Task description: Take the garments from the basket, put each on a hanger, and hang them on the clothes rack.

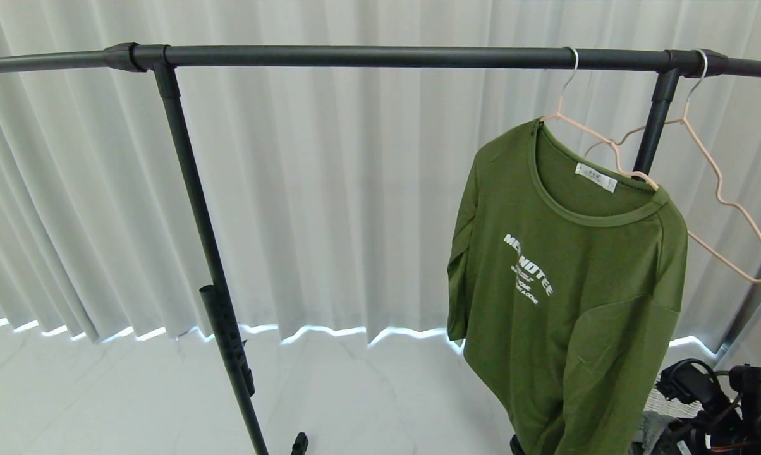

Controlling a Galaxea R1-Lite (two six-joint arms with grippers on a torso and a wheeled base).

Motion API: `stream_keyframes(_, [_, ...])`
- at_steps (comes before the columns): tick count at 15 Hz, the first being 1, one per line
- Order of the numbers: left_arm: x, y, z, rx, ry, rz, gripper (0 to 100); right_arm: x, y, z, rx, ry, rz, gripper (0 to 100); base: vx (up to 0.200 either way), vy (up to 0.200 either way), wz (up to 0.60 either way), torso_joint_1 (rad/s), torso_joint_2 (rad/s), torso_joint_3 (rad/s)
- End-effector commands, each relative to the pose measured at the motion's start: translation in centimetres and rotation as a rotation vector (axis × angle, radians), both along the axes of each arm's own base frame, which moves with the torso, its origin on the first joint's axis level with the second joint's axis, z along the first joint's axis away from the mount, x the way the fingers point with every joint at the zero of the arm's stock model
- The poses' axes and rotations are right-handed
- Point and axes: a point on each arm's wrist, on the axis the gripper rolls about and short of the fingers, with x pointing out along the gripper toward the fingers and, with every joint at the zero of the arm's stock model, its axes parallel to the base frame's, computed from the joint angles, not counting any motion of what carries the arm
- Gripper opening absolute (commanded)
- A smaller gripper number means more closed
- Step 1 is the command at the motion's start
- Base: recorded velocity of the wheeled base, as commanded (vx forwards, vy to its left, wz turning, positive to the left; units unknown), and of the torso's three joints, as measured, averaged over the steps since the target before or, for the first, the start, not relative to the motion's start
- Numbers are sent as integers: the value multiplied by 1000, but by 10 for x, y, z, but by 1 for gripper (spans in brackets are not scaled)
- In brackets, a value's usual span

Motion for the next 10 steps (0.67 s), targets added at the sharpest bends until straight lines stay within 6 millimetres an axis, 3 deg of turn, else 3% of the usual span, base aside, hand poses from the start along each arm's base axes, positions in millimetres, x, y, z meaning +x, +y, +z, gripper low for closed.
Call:
stream_keyframes(1, [-1,0,0,-4,-7,1,100,-10,9,37,-5,-159,43,0,0,0,0,0,0,0])
stream_keyframes(3, [-1,0,0,-19,-6,2,100,-16,13,52,-6,-191,60,0,0,0,0,0,0,0])
stream_keyframes(6, [-1,0,0,-20,-6,2,100,-13,18,92,-12,-211,91,0,0,0,0,0,0,0])
stream_keyframes(10, [-1,0,0,-28,-8,3,100,-57,28,165,1,-178,160,0,0,0,0,0,0,0])
